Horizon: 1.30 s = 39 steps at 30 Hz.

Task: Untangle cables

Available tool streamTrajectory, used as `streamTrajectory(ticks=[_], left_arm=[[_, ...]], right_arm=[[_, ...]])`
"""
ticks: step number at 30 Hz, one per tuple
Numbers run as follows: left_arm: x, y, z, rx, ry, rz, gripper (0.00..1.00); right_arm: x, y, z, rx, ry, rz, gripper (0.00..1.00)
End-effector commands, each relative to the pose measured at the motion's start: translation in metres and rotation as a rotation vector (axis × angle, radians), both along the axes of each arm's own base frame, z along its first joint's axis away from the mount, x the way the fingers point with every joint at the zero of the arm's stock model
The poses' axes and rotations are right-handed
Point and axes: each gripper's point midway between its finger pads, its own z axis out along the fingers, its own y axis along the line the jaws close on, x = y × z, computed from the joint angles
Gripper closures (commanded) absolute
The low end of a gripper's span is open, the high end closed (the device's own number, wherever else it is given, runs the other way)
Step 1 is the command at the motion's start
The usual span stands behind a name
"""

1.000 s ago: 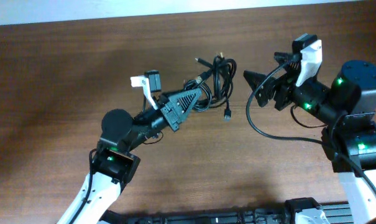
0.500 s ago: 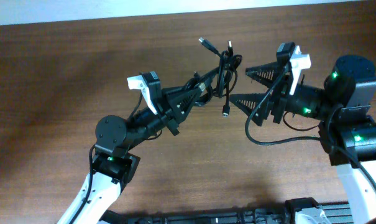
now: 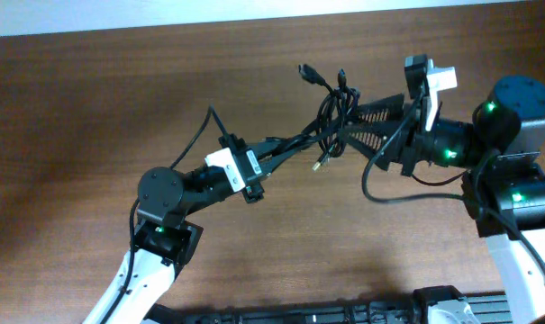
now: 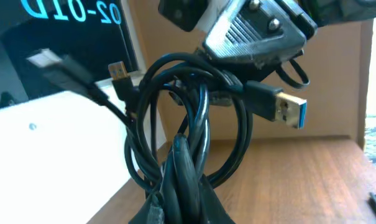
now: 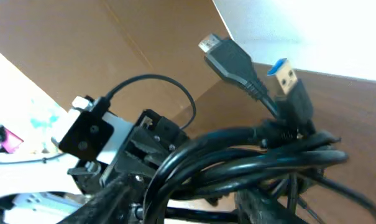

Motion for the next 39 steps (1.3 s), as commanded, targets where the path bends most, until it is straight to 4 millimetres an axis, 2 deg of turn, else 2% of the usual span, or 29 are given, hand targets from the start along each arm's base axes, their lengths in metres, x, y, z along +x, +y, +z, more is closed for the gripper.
streamTrajectory(ticks=[1,4,8,9,10,13,14,16,18,19,21,24,26,29,32,35,38,39], left_arm=[[0.011,0.006,0.008,-0.012,-0.050,0.089,1.00],[0.013,0.007,0.009,0.020,-0.133,0.117,1.00],[0.013,0.007,0.009,0.025,-0.147,0.120,1.00],[0.013,0.007,0.009,0.025,-0.146,0.121,1.00],[0.023,0.012,0.008,0.022,-0.126,0.177,1.00],[0.044,0.023,-0.003,0.037,-0.055,0.305,1.00],[0.045,0.022,-0.007,0.046,-0.041,0.305,1.00],[0.046,0.022,-0.017,0.060,0.024,0.299,1.00],[0.047,0.021,-0.025,0.061,0.089,0.291,1.00],[0.045,0.019,-0.032,0.080,0.113,0.273,1.00],[0.024,0.006,-0.043,0.117,0.141,0.131,1.00],[0.013,0.001,-0.059,0.159,0.206,0.058,1.00],[0.009,0.001,-0.072,0.190,0.265,0.037,1.00],[0.014,0.003,-0.073,0.168,0.325,0.072,1.00],[0.041,0.018,-0.070,0.100,0.407,0.246,1.00],[0.047,0.021,-0.043,0.021,0.316,0.272,1.00],[0.047,0.021,-0.025,-0.023,0.250,0.268,1.00],[0.046,0.022,-0.020,-0.036,0.230,0.267,1.00]], right_arm=[[0.002,0.000,0.001,-0.002,0.003,0.009,0.64],[0.007,0.001,-0.013,-0.005,0.083,0.009,0.71],[0.010,-0.001,-0.015,-0.012,0.088,-0.012,0.73],[0.011,-0.002,-0.016,-0.015,0.089,-0.023,0.87],[0.011,-0.001,-0.016,-0.015,0.091,-0.022,0.96],[0.003,0.002,-0.010,0.003,0.075,0.036,0.96],[0.000,0.003,-0.005,0.010,0.045,0.058,0.96],[-0.012,0.008,0.018,0.032,-0.117,0.160,0.96],[-0.016,0.009,0.025,0.034,-0.176,0.186,0.96],[-0.015,0.009,0.029,0.032,-0.212,0.187,0.96],[-0.015,0.009,0.038,0.028,-0.287,0.187,0.96],[-0.015,0.009,0.043,0.025,-0.340,0.186,0.96],[-0.012,0.008,0.045,0.023,-0.352,0.167,0.96],[-0.002,0.006,0.045,0.025,-0.327,0.108,0.96],[0.016,0.000,0.031,0.017,-0.202,-0.004,0.96],[0.048,-0.021,-0.014,-0.059,0.037,-0.248,0.96],[0.061,-0.043,-0.052,-0.158,0.177,-0.422,0.96],[0.063,-0.052,-0.063,-0.192,0.220,-0.479,0.92]])
